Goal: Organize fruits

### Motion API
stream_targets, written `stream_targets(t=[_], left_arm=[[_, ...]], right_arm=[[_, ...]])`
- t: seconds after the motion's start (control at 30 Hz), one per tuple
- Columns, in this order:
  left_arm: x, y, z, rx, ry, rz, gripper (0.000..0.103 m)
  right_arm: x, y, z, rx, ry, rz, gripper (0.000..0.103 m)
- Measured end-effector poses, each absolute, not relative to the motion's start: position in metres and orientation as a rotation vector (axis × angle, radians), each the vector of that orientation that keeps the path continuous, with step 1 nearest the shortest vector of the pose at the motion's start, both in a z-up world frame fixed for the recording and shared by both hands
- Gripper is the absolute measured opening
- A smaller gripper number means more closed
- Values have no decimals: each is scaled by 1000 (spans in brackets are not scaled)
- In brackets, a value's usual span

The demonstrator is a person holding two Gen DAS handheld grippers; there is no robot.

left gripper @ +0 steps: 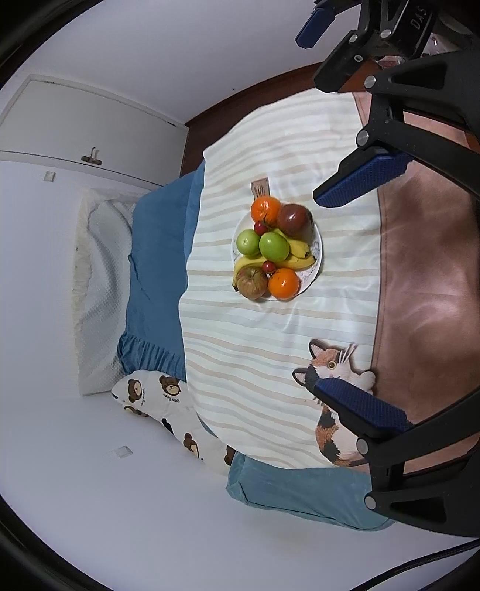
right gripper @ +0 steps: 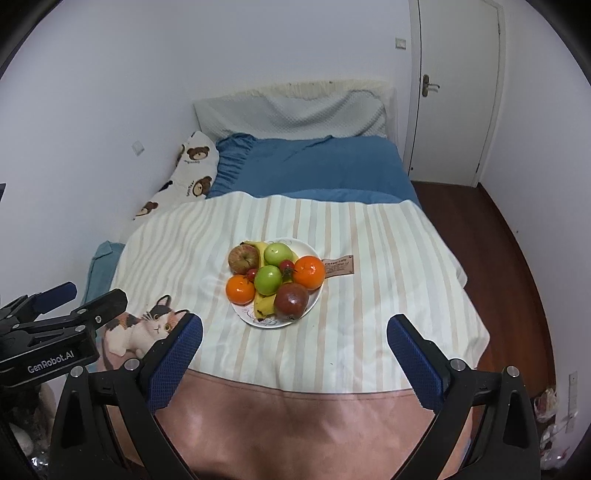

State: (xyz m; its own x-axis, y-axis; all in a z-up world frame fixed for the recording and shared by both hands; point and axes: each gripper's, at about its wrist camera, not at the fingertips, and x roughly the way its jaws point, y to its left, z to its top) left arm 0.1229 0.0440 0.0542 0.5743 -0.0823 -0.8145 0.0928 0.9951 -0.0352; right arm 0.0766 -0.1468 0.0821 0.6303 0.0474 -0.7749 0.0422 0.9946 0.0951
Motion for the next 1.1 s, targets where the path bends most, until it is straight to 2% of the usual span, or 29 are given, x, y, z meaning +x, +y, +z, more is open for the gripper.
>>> stream_targets(t=[0.37,0.73,1.1], left_arm=[[80,40,87,33,893,-103,95],[63,47,102,25,860,-83,95],[83,46,86,20,877,-64,95]], right_arm=[[32,-138,127,101,825,29,102],[18,-139,134,106,839,36,102],[36,-140,116,83,847,-4,103]])
